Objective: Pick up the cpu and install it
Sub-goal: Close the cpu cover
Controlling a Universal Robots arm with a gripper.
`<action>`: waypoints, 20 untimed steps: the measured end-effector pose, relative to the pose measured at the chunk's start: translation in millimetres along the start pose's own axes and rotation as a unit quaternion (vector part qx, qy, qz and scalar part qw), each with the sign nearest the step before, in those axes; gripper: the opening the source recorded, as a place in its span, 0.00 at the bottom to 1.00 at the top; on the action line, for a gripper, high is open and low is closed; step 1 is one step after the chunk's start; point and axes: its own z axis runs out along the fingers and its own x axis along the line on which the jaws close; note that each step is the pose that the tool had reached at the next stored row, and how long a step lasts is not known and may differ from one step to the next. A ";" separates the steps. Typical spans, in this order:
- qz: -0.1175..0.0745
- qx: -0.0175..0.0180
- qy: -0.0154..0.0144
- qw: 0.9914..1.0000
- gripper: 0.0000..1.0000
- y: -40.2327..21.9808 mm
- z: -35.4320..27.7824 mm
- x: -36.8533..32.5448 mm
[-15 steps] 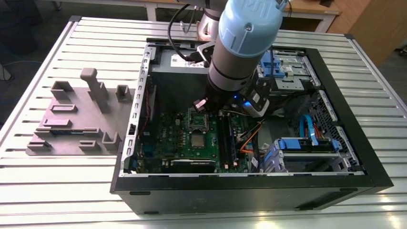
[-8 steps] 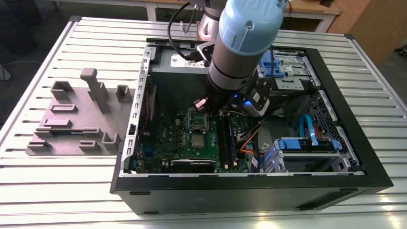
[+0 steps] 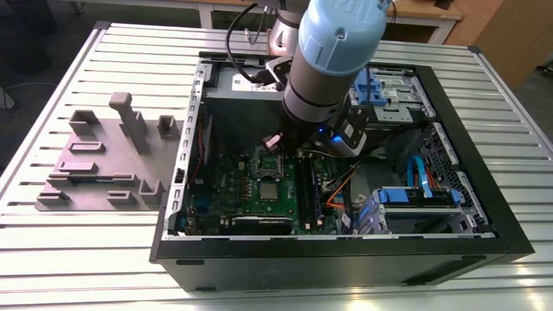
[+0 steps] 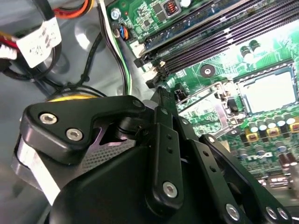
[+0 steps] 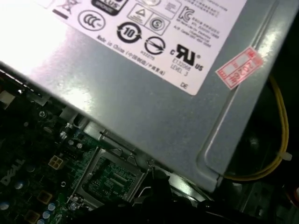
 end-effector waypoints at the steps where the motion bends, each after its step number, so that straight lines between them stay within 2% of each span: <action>1: -0.008 -0.001 0.002 1.000 0.11 0.0 0.0 0.0; 5: -0.031 -0.003 0.007 0.999 0.11 -0.1 0.0 -0.2; 8: -0.033 -0.004 0.007 0.999 0.11 -0.2 0.0 -0.2; 9: -0.033 -0.006 0.005 0.999 0.11 -0.2 0.1 -0.2; 10: -0.034 -0.011 0.001 0.999 0.11 -0.3 0.1 -0.3; 12: -0.035 -0.025 -0.010 0.999 0.11 -0.2 0.0 -0.3; 13: -0.035 -0.029 -0.013 0.999 0.11 -0.2 0.0 -0.2; 15: -0.038 -0.030 -0.013 0.999 0.11 -0.4 0.1 -0.7; 20: -0.057 -0.032 -0.009 0.998 0.11 -1.0 1.1 -1.0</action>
